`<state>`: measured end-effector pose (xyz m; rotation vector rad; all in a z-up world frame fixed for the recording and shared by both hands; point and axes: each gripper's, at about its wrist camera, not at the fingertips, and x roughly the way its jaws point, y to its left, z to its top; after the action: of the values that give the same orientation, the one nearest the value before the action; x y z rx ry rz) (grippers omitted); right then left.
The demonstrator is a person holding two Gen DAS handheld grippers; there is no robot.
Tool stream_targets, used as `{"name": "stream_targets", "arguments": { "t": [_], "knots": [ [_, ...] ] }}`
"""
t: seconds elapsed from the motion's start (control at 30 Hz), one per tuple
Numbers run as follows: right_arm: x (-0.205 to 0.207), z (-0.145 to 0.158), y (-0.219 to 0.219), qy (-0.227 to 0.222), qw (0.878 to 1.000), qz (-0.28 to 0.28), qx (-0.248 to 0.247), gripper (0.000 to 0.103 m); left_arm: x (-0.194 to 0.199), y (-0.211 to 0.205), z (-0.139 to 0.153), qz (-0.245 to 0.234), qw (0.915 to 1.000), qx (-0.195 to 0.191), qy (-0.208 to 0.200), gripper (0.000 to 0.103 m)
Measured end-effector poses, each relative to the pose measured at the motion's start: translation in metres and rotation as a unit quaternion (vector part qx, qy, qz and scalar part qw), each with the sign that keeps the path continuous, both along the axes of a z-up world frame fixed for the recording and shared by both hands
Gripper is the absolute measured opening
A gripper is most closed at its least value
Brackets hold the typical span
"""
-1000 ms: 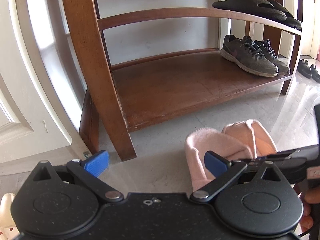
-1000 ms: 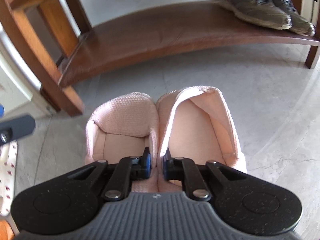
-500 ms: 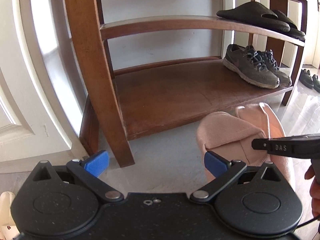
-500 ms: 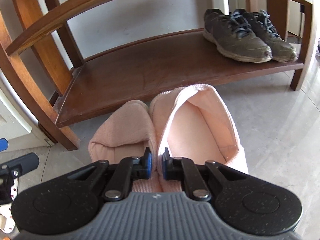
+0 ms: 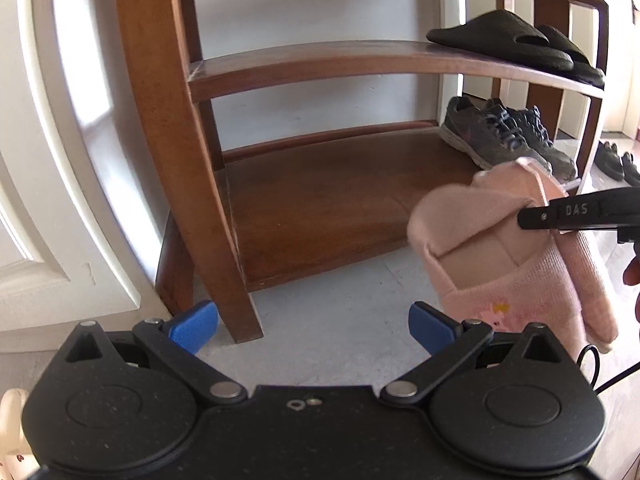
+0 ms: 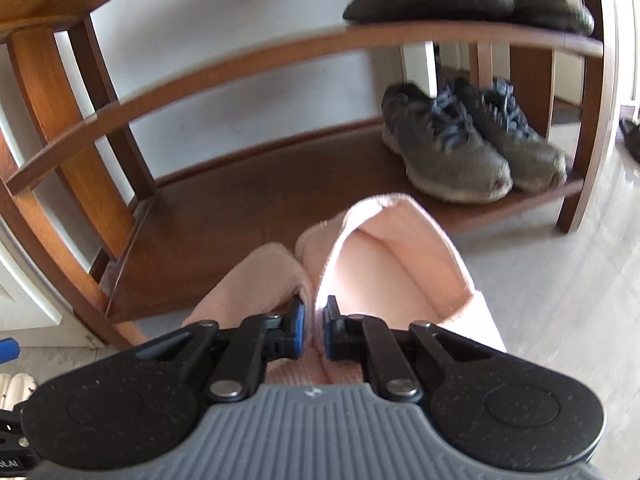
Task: Organize scattered shoes
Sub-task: 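Lift the pink slippers with the right tool onto the rack's bottom shelf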
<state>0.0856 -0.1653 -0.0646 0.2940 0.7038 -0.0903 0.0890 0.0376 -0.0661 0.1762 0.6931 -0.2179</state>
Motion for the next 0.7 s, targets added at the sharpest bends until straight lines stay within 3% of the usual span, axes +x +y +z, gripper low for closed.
{"name": "stream_targets", "arguments": {
  "t": [0.3, 0.7],
  "knots": [
    [0.065, -0.001, -0.017, -0.007, 1.000, 0.019, -0.010, 0.011, -0.001, -0.006, -0.004, -0.007, 0.9996, 0.026, 0.002, 0.102],
    [0.153, -0.012, -0.006, -0.020, 0.998, 0.046, -0.042, 0.011, 0.001, 0.005, 0.001, 0.032, 0.9985, 0.045, 0.003, 0.102]
  ]
}}
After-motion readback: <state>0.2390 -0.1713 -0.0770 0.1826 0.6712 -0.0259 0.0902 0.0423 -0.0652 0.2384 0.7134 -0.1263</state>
